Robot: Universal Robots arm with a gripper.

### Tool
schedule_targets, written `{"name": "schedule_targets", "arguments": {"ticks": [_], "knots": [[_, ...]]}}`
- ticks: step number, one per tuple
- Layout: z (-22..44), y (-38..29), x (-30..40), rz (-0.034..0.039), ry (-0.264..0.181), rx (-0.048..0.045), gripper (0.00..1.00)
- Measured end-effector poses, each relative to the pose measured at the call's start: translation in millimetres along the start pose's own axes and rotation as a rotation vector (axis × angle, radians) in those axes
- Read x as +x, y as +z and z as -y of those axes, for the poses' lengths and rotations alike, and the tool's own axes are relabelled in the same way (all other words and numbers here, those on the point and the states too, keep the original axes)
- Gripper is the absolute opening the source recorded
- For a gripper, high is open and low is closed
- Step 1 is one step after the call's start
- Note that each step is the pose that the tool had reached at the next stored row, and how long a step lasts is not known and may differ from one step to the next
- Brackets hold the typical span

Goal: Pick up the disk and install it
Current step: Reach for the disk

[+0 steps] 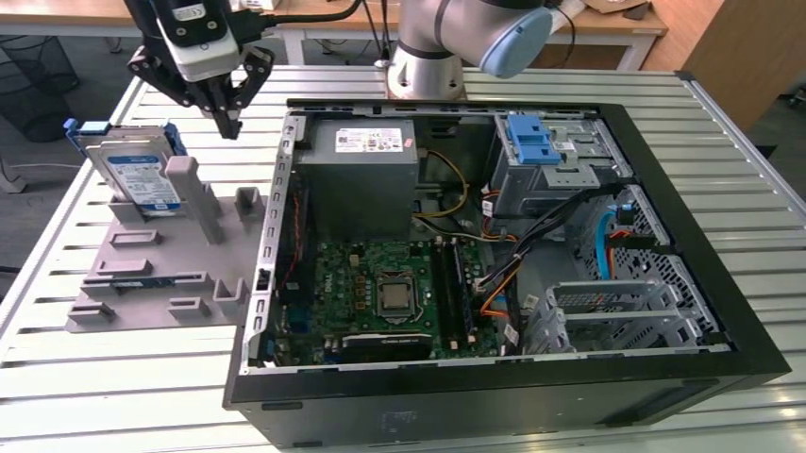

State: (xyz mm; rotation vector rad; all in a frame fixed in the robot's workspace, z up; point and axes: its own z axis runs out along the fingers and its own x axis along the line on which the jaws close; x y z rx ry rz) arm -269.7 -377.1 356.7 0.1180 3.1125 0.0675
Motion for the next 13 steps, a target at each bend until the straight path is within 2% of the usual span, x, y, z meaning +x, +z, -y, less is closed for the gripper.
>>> {"name": "schedule_targets", "arguments": {"ticks": [9,13], "knots": [[-0.2,0.0,0.0,0.0000,0.000,-0.0001,0.11],[-0.3,-2.9,-0.1,0.0003,0.000,0.0000,0.11]]}}
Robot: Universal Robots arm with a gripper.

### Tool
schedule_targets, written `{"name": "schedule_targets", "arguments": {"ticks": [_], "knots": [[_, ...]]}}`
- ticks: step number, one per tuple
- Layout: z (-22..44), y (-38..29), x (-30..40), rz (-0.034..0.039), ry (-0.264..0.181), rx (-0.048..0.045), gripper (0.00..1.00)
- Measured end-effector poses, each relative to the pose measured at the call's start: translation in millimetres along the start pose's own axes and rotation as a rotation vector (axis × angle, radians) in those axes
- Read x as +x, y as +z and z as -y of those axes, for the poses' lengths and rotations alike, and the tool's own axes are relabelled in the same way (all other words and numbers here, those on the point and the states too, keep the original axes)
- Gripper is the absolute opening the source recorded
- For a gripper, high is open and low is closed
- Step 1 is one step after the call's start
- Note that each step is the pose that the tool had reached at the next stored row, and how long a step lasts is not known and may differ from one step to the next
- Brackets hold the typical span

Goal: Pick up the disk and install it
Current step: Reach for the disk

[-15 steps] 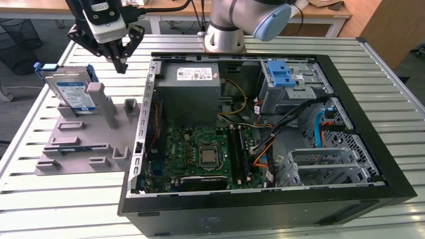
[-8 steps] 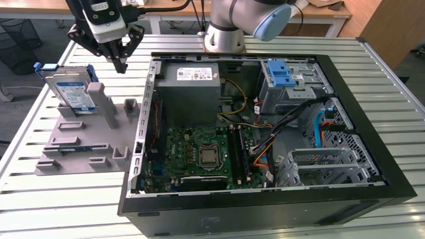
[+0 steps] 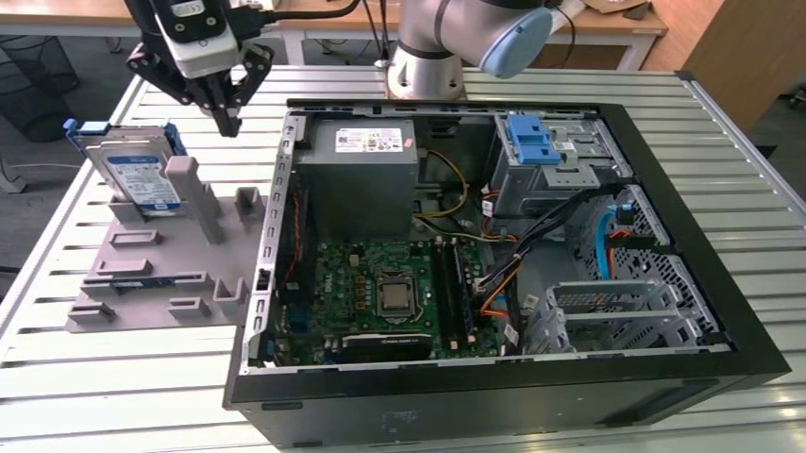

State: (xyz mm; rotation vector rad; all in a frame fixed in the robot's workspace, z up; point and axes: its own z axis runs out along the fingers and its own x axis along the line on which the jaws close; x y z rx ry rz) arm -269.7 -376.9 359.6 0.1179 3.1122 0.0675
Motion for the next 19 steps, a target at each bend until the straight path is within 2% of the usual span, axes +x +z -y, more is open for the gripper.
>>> {"name": "schedule_targets", "arguments": {"ticks": [10,19], "knots": [[-0.2,-1.0,1.6,0.0000,0.000,0.0000,0.11],[-2.2,-1.1,8.4,0.0001,0.000,0.0000,0.11]]}}
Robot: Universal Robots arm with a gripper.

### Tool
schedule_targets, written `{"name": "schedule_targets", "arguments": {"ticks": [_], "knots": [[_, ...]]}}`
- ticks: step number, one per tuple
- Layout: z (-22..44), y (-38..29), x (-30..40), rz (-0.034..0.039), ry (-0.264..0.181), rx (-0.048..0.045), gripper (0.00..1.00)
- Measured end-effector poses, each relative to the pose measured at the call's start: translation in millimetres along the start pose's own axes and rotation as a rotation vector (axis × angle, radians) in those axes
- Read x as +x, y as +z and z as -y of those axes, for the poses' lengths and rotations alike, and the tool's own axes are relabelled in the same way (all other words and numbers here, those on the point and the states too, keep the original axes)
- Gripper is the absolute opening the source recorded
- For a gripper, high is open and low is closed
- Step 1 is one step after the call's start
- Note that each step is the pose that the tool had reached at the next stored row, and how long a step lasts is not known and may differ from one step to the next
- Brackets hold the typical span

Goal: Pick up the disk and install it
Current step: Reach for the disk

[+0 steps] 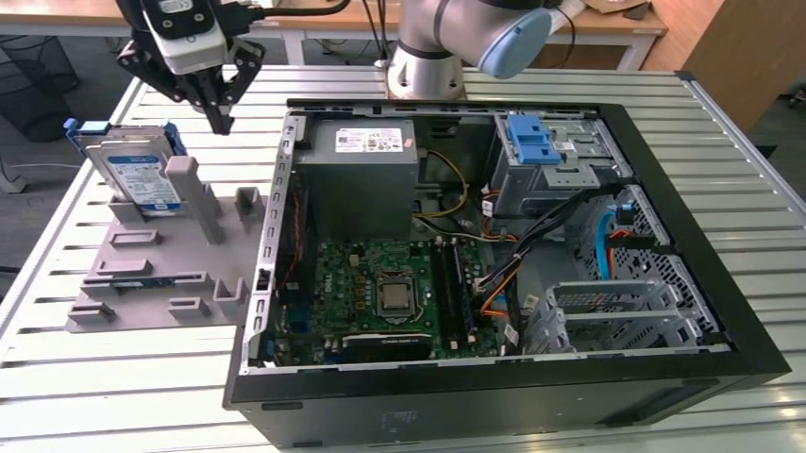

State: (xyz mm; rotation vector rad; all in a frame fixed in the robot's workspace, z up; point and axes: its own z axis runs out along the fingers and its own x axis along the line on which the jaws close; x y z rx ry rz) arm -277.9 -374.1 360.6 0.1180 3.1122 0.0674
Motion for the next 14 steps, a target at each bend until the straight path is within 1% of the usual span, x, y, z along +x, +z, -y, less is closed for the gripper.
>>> {"name": "schedule_targets", "arguments": {"ticks": [5,14], "knots": [[-1.0,0.0,3.3,0.0000,0.000,0.0000,0.11],[-1.0,0.0,4.1,0.0001,0.000,0.0000,0.11]]}}
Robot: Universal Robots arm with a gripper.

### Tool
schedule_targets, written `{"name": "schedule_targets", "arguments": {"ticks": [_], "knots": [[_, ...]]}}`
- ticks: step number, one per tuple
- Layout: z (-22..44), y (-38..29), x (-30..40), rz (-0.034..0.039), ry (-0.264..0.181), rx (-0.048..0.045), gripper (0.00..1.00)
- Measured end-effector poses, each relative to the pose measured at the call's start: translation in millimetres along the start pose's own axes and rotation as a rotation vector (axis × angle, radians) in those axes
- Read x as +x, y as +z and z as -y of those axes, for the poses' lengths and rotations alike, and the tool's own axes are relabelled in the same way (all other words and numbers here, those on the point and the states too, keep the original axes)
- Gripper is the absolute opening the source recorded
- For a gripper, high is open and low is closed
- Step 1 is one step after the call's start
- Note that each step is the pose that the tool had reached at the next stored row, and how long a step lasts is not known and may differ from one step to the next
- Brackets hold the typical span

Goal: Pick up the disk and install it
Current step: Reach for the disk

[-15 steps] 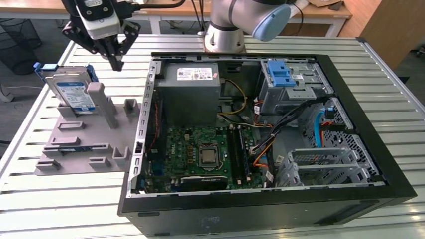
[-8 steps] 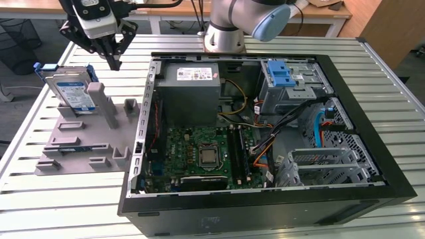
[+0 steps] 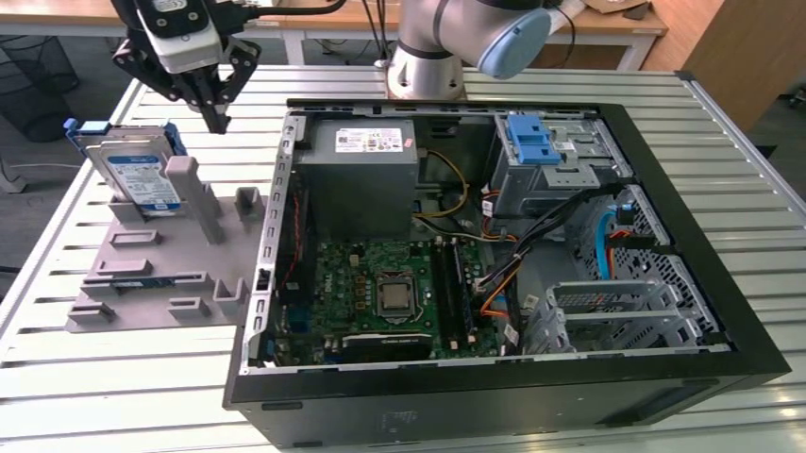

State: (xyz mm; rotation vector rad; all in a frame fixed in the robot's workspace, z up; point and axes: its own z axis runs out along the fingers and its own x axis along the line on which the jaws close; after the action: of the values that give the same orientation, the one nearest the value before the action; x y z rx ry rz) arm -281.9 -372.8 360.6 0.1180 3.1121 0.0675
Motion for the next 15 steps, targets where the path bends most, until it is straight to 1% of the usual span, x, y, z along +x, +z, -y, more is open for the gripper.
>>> {"name": "schedule_targets", "arguments": {"ticks": [4,9,15], "knots": [[0.1,-0.1,1.9,-0.0001,0.000,0.0000,0.11],[-1.0,0.1,7.2,0.0000,0.000,-0.0001,0.11],[-4.4,0.4,19.4,0.0000,0.000,0.0000,0.11]]}}
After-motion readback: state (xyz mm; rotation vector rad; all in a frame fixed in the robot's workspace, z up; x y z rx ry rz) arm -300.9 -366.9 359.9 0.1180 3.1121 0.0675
